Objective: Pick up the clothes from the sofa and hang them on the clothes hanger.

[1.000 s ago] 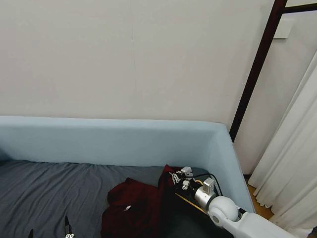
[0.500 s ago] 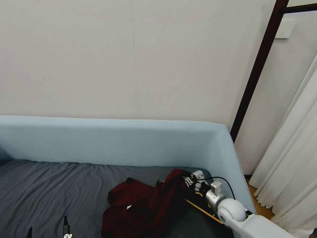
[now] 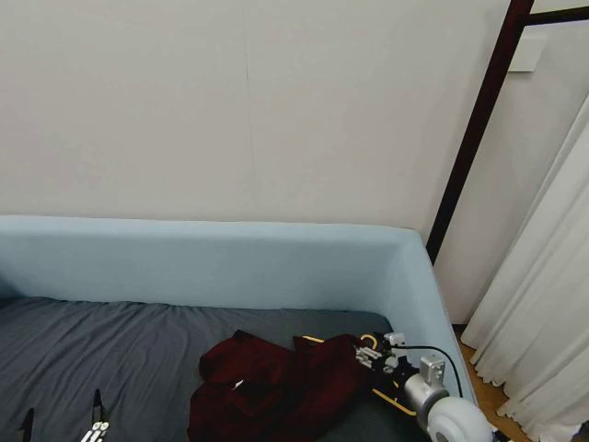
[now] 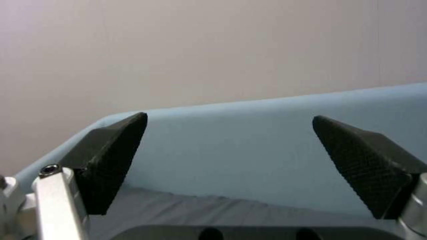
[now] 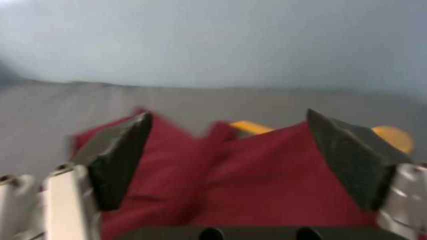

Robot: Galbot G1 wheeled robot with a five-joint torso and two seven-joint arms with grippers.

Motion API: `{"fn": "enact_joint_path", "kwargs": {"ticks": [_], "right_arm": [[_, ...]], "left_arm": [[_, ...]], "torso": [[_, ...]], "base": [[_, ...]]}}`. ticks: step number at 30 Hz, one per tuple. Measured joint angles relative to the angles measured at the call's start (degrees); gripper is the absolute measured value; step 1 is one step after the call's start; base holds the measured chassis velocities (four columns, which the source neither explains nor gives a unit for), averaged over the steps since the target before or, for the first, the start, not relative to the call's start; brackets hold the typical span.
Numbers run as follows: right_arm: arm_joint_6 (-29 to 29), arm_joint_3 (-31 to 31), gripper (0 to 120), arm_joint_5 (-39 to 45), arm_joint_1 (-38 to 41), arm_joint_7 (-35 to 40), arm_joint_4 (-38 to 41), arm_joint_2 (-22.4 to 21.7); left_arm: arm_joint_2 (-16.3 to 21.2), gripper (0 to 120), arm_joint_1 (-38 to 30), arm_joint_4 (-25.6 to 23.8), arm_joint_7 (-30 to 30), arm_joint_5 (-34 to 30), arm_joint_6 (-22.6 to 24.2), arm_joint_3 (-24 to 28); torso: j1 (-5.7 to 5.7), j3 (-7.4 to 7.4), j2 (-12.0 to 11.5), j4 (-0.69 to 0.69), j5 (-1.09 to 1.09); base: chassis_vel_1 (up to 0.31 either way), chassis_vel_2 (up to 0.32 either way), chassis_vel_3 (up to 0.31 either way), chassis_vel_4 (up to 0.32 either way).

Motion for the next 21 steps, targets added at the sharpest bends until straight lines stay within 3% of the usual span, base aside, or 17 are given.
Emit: {"fn": "enact_joint_path", "kwargs": {"ticks": [5, 11, 21], "right_arm": [[-3.26, -4.1, 100, 4.88, -0.55, 2.12, 2.27, 4.12], [-5.88, -7.41, 100, 8.18, -0.68, 1.49, 0.89, 5.38], [-5.56, -18.65, 100, 13.84, 4.05, -9.98, -4.59, 4.76]], "left_arm": [[1.76, 97, 1.24, 0.34, 1.77, -1.5, -0.84, -1.21], [2.32, 97, 3.88, 0.13, 3.22, -2.26, -2.78, -2.19], [1.1, 97, 10.27, -3.81, 4.87, -1.23, -3.62, -2.94]], "torso": [[0.0, 0.0, 0.0, 0.01, 0.01], [0.0, 0.0, 0.0, 0.0, 0.0], [0.0, 0.0, 0.0, 0.0, 0.01]], "base": [[0.0, 0.0, 0.0, 0.0], [0.0, 0.0, 0.0, 0.0], [0.0, 0.0, 0.0, 0.0]]}}
